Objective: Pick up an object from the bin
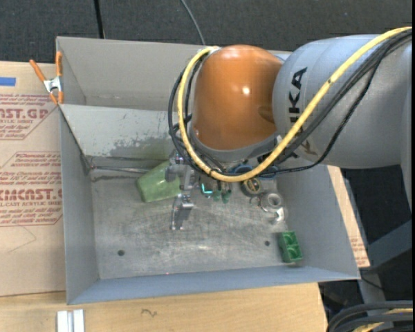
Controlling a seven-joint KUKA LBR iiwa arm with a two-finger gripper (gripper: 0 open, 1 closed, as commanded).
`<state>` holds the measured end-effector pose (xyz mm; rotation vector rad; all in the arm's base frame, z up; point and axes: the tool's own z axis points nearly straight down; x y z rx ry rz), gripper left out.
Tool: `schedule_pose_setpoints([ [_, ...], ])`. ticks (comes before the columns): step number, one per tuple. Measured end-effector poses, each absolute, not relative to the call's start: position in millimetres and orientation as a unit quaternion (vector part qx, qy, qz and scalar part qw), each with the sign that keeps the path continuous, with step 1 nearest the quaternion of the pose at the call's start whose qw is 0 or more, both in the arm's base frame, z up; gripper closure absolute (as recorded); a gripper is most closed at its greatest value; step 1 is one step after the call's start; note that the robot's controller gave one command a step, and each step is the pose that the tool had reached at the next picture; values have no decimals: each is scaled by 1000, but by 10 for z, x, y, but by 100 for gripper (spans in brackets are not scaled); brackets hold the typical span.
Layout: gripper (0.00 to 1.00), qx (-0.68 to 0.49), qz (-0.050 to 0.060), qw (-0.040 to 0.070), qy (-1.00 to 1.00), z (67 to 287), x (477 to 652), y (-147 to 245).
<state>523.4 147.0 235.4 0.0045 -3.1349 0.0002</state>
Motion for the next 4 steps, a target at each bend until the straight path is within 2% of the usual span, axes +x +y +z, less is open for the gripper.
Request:
schedule_pose_setpoints([
  [1,0,84,-1,1,-996,1269,5636,1575],
  [2,0,86,-5,-10,-996,1210,5742,1523],
  [3,0,76,-4,-8,-997,1208,5969,1469],
  [4,0,91,-5,-13,-996,1177,5952,1453],
])
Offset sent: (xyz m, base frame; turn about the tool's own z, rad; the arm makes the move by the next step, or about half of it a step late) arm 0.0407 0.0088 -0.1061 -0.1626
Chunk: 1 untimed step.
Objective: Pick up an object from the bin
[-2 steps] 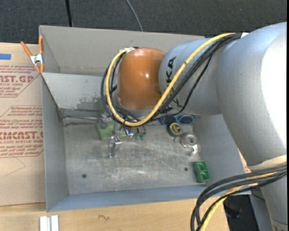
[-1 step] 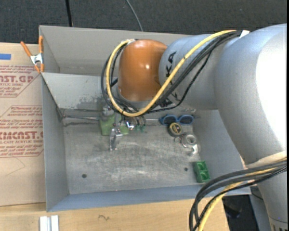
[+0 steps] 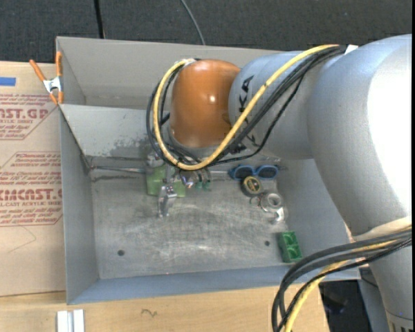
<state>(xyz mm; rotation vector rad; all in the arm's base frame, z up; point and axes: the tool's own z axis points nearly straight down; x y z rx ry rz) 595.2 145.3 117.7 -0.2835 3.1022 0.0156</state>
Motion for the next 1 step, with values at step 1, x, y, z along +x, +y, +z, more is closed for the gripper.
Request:
schedule_pose_setpoints([
  [1,0,-125,4,14,992,1161,5991,1156],
])
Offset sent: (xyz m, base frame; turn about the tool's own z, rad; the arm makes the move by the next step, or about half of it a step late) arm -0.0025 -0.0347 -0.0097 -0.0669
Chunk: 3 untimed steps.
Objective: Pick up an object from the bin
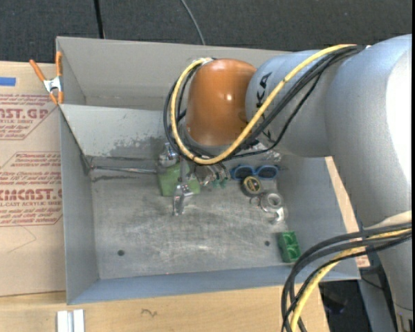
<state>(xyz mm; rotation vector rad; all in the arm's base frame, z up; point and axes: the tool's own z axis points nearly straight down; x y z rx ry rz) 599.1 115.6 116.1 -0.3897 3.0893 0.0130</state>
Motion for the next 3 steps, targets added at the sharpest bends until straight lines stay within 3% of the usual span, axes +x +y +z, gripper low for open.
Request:
schedule_pose_setpoints([
  [1,0,-147,2,3,989,721,5916,802],
  [2,0,-193,-1,1,981,1116,5586,376],
  [3,0,-278,-1,2,961,1508,5554,-323],
])
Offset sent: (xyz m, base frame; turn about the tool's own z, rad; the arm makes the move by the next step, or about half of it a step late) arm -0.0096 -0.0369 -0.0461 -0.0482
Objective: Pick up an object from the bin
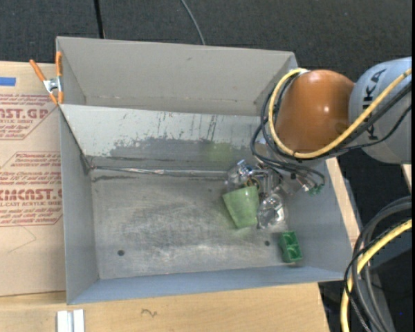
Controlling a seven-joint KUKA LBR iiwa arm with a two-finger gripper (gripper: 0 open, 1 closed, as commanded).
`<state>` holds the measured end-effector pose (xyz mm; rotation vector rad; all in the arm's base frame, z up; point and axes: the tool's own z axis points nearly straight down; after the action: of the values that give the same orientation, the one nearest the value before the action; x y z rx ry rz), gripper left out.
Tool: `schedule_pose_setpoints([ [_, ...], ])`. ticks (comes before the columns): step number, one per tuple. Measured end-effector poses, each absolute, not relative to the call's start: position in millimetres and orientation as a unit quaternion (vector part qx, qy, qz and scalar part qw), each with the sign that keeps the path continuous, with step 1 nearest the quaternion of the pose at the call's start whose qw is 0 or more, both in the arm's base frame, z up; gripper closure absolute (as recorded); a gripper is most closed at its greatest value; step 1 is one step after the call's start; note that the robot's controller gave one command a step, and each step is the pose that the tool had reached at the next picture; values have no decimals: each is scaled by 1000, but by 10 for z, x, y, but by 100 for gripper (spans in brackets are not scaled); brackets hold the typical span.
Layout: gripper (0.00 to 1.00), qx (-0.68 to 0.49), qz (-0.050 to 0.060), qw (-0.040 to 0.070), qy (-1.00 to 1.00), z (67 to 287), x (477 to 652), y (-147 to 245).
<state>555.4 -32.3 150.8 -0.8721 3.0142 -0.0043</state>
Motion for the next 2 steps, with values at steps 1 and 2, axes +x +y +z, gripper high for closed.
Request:
schedule_pose_setpoints([
  [1,0,-374,-1,6,927,979,5772,-455],
  [2,0,-474,-5,4,880,857,5917,-536],
])
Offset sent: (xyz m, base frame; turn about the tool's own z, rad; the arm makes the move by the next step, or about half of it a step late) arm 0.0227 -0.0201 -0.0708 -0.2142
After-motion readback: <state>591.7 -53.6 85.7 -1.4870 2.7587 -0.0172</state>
